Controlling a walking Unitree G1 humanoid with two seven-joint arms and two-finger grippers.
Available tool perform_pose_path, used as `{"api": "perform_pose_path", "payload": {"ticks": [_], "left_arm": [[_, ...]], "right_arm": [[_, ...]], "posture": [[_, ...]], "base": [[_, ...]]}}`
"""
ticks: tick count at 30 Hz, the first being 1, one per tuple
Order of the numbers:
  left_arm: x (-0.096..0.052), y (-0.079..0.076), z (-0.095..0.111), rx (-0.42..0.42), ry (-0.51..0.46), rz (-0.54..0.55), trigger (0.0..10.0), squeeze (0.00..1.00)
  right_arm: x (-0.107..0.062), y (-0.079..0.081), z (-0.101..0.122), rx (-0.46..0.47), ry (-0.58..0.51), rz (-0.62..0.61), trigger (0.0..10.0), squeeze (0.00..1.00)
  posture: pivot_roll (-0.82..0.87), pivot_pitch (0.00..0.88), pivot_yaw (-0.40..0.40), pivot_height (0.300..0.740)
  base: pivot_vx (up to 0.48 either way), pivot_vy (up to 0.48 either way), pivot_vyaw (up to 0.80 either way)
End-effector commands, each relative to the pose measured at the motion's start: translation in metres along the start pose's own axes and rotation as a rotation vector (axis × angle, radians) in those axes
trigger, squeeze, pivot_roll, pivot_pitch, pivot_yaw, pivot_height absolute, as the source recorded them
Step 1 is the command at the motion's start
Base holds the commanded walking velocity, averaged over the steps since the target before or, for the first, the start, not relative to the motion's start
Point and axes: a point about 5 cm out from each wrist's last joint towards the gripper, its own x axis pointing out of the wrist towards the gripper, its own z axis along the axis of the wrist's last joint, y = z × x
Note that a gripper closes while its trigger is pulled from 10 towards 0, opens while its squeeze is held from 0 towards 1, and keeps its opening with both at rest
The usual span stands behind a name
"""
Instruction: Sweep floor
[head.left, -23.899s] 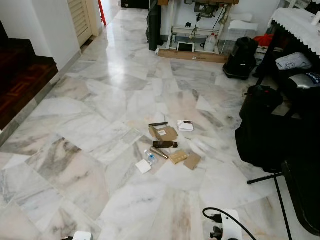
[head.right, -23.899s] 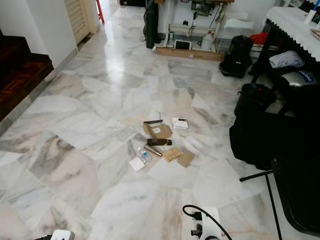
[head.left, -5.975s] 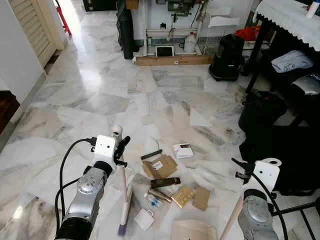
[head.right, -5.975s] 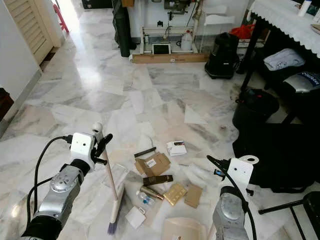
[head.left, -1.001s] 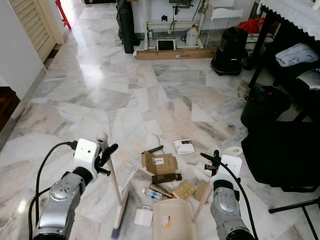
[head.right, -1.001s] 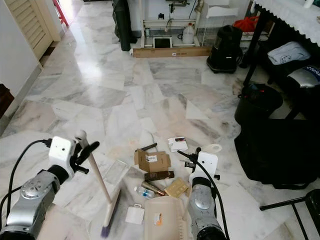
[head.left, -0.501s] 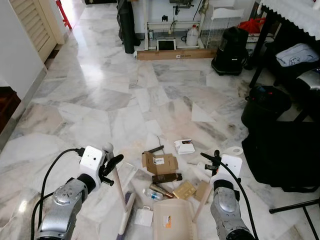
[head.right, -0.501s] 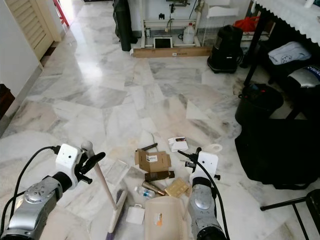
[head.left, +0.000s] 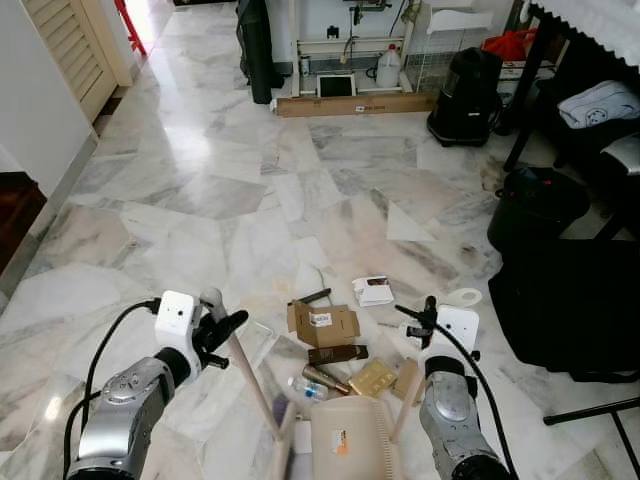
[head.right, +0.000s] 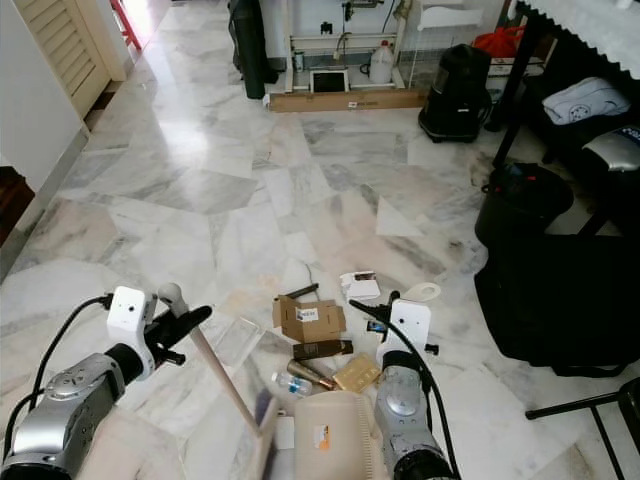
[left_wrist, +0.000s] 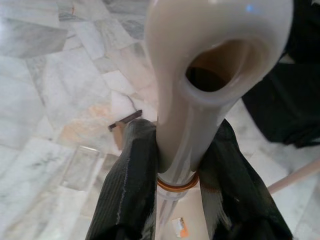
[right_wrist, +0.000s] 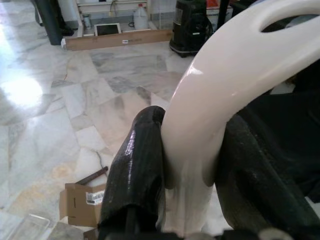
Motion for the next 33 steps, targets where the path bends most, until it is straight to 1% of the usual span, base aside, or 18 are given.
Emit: {"api": "perform_pose_path", "payload": {"ticks": [1, 3, 5, 12, 17, 19, 23, 27, 30, 33], "left_arm": [[0.001, -0.002, 0.008, -0.102, -0.046, -0.025, 10.0, 0.0], [0.0, 0.0, 0.011, -0.117, -0.057, -0.013, 10.0, 0.0], [-0.001, 0.001, 0.011, -0.109, -0.055, -0.009, 10.0, 0.0], [-0.002, 0.001, 0.009, -0.076, -0.039, -0.004, 10.0, 0.0], [-0.002, -0.001, 0.016, -0.052, -0.072, 0.0, 10.0, 0.0], [-0.002, 0.0, 0.017, -0.05, -0.076, 0.002, 10.0, 0.0], [-0.004, 0.003, 0.025, -0.046, -0.116, 0.021, 10.0, 0.0], [-0.007, 0.006, 0.034, -0.038, -0.154, 0.037, 10.0, 0.0], [-0.008, 0.006, 0.036, -0.034, -0.157, 0.038, 10.0, 0.0], [-0.011, 0.007, 0.037, -0.015, -0.15, 0.043, 10.0, 0.0]], "right_arm": [[0.003, 0.001, 0.004, -0.021, -0.019, 0.005, 10.0, 0.0], [0.004, 0.0, 0.005, -0.047, -0.031, 0.006, 10.0, 0.0], [0.004, -0.001, 0.006, -0.057, -0.037, 0.003, 10.0, 0.0], [0.007, -0.008, 0.008, -0.054, -0.047, -0.013, 10.0, 0.0], [0.008, -0.014, 0.011, -0.033, -0.07, -0.048, 10.0, 0.0], [0.009, -0.014, 0.012, -0.031, -0.074, -0.049, 10.0, 0.0], [0.01, -0.015, 0.014, -0.019, -0.084, -0.054, 10.0, 0.0], [0.008, -0.011, 0.012, -0.004, -0.077, -0.047, 10.0, 0.0], [0.006, -0.009, 0.01, -0.002, -0.067, -0.039, 10.0, 0.0], [0.002, -0.006, 0.003, -0.001, -0.034, -0.029, 10.0, 0.0]], "posture": [[0.13, 0.104, 0.026, 0.74], [0.13, 0.102, 0.026, 0.74], [0.13, 0.098, 0.025, 0.74], [0.13, 0.083, 0.024, 0.74], [0.13, 0.069, 0.028, 0.74], [0.14, 0.067, 0.029, 0.74], [0.14, 0.064, 0.031, 0.74], [0.15, 0.07, 0.034, 0.74], [0.15, 0.075, 0.036, 0.74], [0.16, 0.081, 0.037, 0.74]], "base": [[0.0, 0.0, 0.0], [0.0, 0.0, 0.0], [0.0, 0.0, 0.0], [0.0, 0.0, 0.0], [0.0, 0.0, 0.0], [0.0, 0.0, 0.0], [0.0, 0.0, 0.0], [0.0, 0.0, 0.0], [0.0, 0.0, 0.0], [0.0, 0.0, 0.0]]}}
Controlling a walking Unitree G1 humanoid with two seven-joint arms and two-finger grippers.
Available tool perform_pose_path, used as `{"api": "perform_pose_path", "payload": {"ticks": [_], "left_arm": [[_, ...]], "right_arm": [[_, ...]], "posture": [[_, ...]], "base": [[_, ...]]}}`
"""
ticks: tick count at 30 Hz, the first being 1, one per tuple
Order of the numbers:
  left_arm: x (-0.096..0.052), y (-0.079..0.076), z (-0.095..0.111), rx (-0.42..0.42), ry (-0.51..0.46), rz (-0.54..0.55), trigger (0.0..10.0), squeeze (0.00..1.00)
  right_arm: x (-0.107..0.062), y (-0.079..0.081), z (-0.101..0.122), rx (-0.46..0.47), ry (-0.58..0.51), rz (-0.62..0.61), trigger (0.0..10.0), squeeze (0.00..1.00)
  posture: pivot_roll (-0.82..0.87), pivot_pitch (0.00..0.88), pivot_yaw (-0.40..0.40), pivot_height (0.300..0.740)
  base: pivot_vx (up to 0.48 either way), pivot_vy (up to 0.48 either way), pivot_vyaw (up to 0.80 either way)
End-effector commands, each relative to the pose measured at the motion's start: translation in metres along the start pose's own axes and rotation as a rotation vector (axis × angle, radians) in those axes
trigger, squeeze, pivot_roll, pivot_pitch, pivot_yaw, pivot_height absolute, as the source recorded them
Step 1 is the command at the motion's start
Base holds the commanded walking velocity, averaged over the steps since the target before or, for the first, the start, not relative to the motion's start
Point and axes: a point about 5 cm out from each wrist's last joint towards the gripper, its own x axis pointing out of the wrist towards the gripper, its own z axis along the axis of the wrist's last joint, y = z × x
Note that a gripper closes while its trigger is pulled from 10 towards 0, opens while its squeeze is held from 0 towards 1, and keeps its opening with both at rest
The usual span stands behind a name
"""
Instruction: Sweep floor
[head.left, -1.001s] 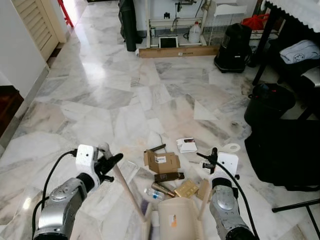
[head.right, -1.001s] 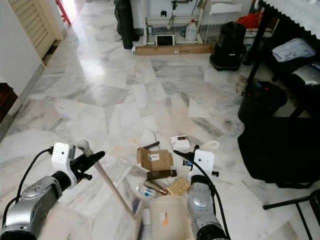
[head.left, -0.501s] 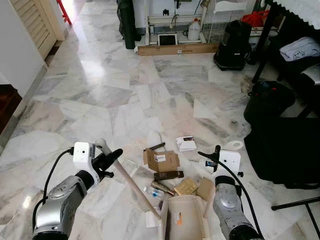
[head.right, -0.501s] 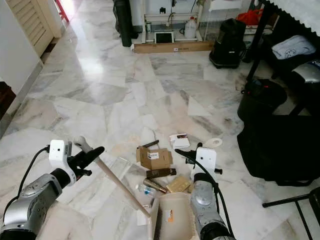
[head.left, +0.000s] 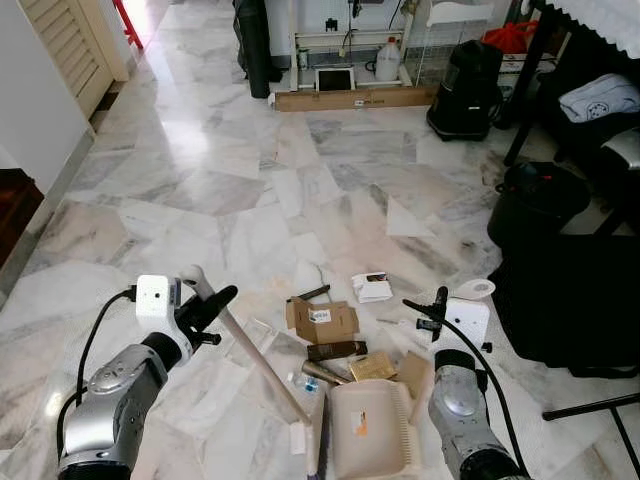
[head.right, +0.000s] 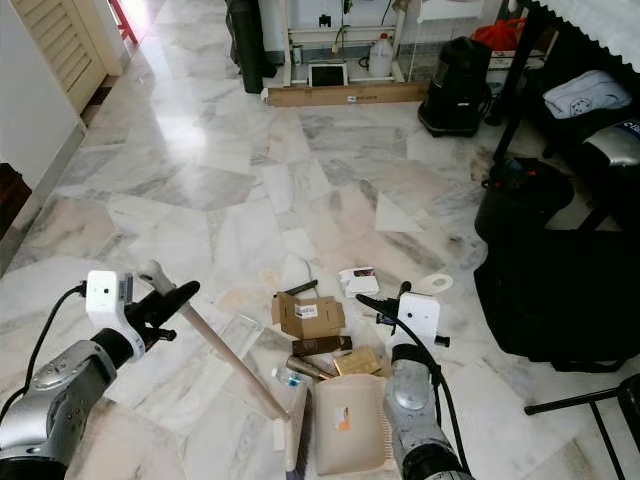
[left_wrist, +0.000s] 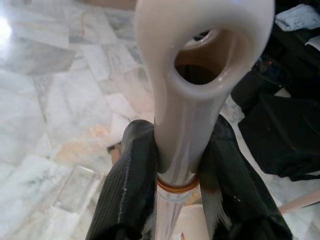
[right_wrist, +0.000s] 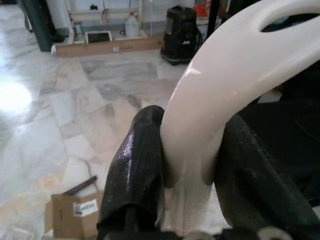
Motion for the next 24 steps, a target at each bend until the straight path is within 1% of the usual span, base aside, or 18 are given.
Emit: {"api": "perform_pose_path", "payload": {"ticks": [1, 7, 11, 13, 20, 24], "left_arm": [[-0.006, 0.003, 0.009, 0.029, -0.032, 0.015, 10.0, 0.0], [-0.011, 0.01, 0.02, 0.047, -0.058, 0.041, 10.0, 0.0], [-0.012, 0.012, 0.024, 0.053, -0.073, 0.051, 10.0, 0.0], [-0.011, 0.012, 0.027, 0.053, -0.085, 0.055, 10.0, 0.0], [-0.009, 0.014, 0.03, 0.053, -0.106, 0.077, 10.0, 0.0], [-0.009, 0.014, 0.03, 0.059, -0.117, 0.09, 10.0, 0.0]], "right_arm": [[-0.005, 0.002, -0.006, 0.011, 0.025, 0.003, 10.0, 0.0], [-0.011, 0.0, -0.014, -0.018, 0.055, 0.002, 10.0, 0.0], [-0.013, -0.006, -0.018, -0.03, 0.059, -0.008, 10.0, 0.0], [-0.012, -0.012, -0.018, -0.04, 0.057, -0.019, 10.0, 0.0], [-0.007, -0.023, -0.012, -0.042, 0.022, -0.05, 10.0, 0.0], [-0.004, -0.026, -0.006, -0.032, -0.006, -0.057, 10.0, 0.0]], "posture": [[0.16, 0.081, 0.038, 0.74], [0.16, 0.093, 0.038, 0.74], [0.15, 0.094, 0.036, 0.74], [0.15, 0.094, 0.035, 0.74], [0.14, 0.103, 0.032, 0.74], [0.13, 0.103, 0.029, 0.74]], "base": [[0.0, 0.0, 0.0], [0.0, 0.0, 0.0], [0.0, 0.0, 0.0], [0.0, 0.0, 0.0], [0.0, 0.0, 0.0], [0.0, 0.0, 0.0]]}}
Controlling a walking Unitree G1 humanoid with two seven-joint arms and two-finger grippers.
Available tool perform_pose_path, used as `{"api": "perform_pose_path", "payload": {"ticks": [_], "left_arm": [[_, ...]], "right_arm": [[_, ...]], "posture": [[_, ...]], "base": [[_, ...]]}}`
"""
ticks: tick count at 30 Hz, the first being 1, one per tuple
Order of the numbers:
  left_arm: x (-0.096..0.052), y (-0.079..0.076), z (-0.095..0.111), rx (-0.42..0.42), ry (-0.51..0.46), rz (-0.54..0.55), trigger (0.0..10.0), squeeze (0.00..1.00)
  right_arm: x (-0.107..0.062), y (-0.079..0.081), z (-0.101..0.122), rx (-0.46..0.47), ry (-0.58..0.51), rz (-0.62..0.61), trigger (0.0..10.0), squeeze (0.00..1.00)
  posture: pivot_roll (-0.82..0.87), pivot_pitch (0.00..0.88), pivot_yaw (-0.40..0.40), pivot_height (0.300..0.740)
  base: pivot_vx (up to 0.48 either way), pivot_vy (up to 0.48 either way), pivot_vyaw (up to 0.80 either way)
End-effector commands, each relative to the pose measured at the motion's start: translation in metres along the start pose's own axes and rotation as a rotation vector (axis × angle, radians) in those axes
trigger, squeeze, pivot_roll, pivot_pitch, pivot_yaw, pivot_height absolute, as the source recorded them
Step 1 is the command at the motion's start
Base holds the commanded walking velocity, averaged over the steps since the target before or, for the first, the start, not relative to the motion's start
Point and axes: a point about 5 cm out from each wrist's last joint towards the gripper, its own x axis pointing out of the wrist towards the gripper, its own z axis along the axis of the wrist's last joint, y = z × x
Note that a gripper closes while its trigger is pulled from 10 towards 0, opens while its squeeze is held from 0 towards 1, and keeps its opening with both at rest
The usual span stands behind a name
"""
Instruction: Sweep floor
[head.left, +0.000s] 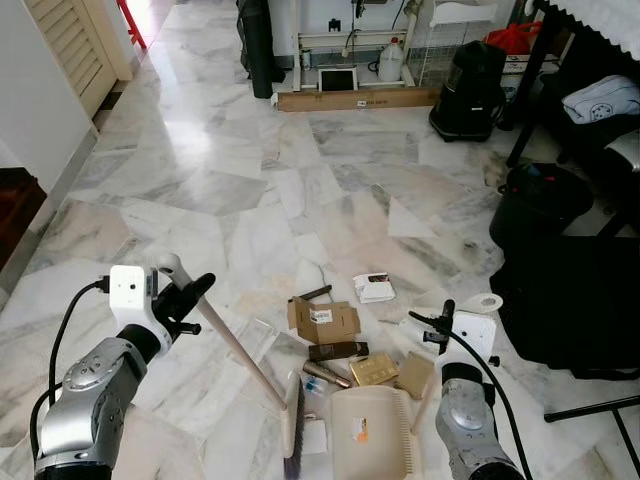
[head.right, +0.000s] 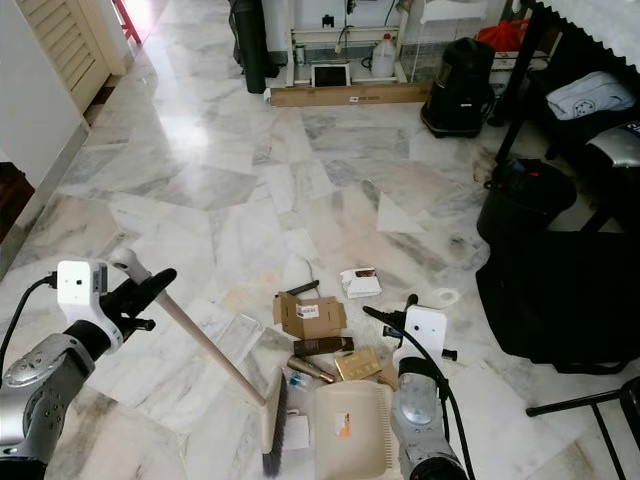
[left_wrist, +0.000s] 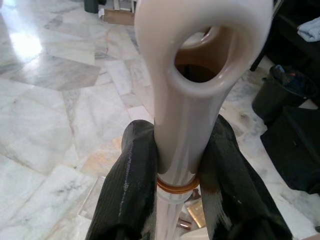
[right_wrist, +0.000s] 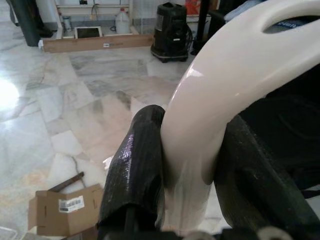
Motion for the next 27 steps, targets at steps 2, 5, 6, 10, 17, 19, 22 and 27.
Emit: {"api": "perform_pose_path", "payload": {"ticks": [2, 5, 6, 10, 17, 19, 22, 27], "left_arm": [[0.001, 0.002, 0.016, 0.027, -0.08, 0.019, 10.0, 0.0], [0.001, 0.004, 0.017, 0.054, -0.085, 0.044, 10.0, 0.0], [0.001, 0.005, 0.017, 0.072, -0.082, 0.055, 10.0, 0.0], [-0.003, 0.011, 0.016, 0.122, -0.058, 0.075, 10.0, 0.0], [-0.006, 0.017, 0.009, 0.174, -0.004, 0.086, 10.0, 0.0], [-0.007, 0.017, 0.008, 0.18, 0.003, 0.09, 10.0, 0.0], [-0.008, 0.018, -0.002, 0.211, 0.047, 0.089, 10.0, 0.0], [-0.007, 0.014, -0.02, 0.247, 0.113, 0.073, 10.0, 0.0]], "right_arm": [[0.001, -0.006, 0.002, -0.003, -0.011, -0.014, 10.0, 0.0], [-0.001, -0.003, -0.001, -0.001, 0.006, -0.003, 10.0, 0.0], [-0.002, -0.002, -0.003, 0.002, 0.02, -0.001, 10.0, 0.0], [-0.009, 0.005, -0.012, -0.001, 0.064, 0.016, 10.0, 0.0], [-0.017, 0.013, -0.022, 0.016, 0.13, 0.048, 10.0, 0.0], [-0.017, 0.013, -0.022, 0.017, 0.132, 0.05, 10.0, 0.0], [-0.018, 0.015, -0.023, 0.025, 0.141, 0.059, 10.0, 0.0], [-0.017, 0.018, -0.022, 0.051, 0.144, 0.066, 10.0, 0.0]], "posture": [[0.13, 0.101, 0.025, 0.74], [0.13, 0.1, 0.024, 0.74], [0.14, 0.101, 0.024, 0.74], [0.14, 0.103, 0.023, 0.74], [0.14, 0.109, 0.025, 0.74], [0.14, 0.109, 0.025, 0.74], [0.14, 0.111, 0.027, 0.74], [0.14, 0.112, 0.027, 0.74]], "base": [[0.0, 0.0, 0.0], [0.0, 0.0, 0.0], [0.0, 0.0, 0.0], [0.0, 0.0, 0.0], [0.0, 0.0, 0.0], [0.0, 0.0, 0.0], [0.0, 0.0, 0.0], [0.0, 0.0, 0.0]]}}
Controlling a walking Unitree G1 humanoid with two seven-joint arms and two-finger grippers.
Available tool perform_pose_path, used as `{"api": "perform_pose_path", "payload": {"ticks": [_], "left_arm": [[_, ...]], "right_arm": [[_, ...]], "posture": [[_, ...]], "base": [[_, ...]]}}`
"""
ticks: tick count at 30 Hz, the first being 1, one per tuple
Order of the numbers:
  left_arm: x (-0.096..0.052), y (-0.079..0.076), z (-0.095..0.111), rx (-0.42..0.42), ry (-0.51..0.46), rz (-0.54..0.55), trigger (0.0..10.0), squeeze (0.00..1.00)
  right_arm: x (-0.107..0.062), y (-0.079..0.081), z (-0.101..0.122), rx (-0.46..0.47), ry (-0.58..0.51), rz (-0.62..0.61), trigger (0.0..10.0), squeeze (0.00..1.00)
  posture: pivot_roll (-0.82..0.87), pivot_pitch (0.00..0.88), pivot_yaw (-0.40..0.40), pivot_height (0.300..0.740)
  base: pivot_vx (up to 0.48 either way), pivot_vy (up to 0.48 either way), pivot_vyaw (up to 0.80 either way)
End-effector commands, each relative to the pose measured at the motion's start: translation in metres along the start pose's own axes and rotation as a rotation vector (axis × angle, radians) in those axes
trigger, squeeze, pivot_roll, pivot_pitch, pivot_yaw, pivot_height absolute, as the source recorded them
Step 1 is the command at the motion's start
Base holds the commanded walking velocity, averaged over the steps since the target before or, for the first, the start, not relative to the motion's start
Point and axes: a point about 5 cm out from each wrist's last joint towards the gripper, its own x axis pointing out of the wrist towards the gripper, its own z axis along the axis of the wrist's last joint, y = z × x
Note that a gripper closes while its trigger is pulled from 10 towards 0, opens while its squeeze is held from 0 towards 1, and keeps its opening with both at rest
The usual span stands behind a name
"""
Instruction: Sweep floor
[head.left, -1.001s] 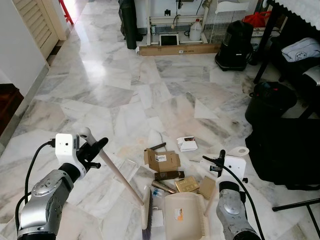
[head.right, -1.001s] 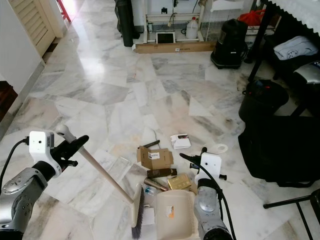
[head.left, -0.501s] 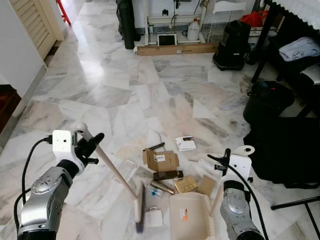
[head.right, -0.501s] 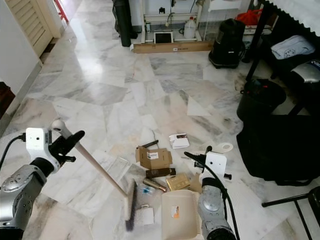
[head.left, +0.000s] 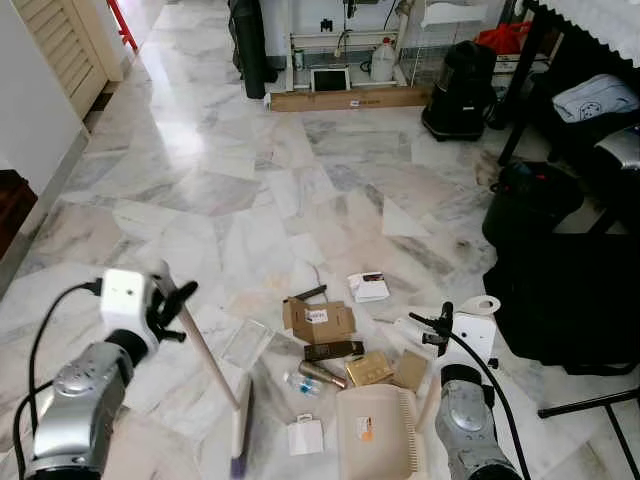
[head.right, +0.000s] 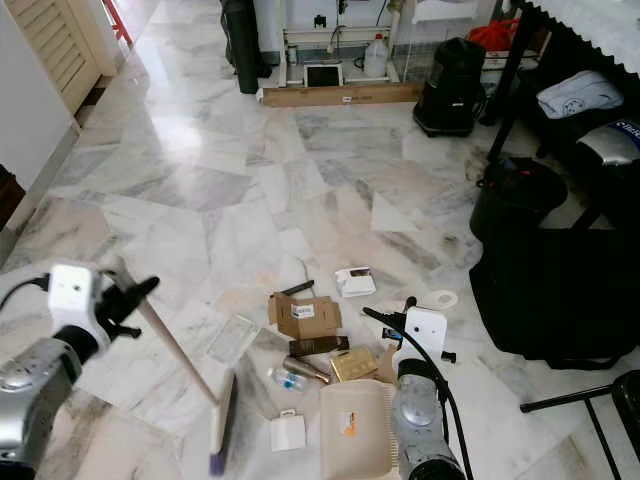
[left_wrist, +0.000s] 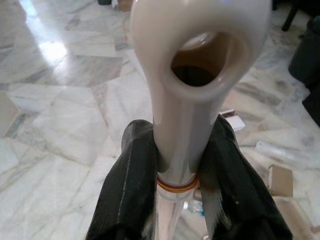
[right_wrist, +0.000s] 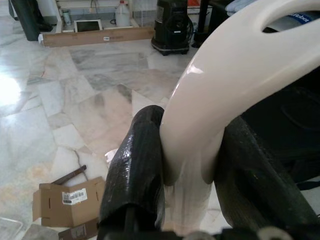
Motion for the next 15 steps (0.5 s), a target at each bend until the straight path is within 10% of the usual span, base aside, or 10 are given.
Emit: {"api": "perform_pose_path", "payload": {"ticks": [1, 15], "left_arm": [[-0.001, 0.001, -0.01, 0.028, 0.037, 0.008, 10.0, 0.0], [0.007, -0.019, -0.032, 0.041, 0.168, -0.104, 10.0, 0.0]], "right_arm": [[-0.01, 0.008, -0.016, 0.021, 0.097, 0.029, 10.0, 0.0], [-0.011, 0.021, -0.018, 0.063, 0.135, 0.083, 10.0, 0.0]], "posture": [[0.14, 0.112, 0.027, 0.74], [0.14, 0.104, 0.025, 0.74]], "base": [[0.0, 0.0, 0.0], [0.0, 0.0, 0.0]]}}
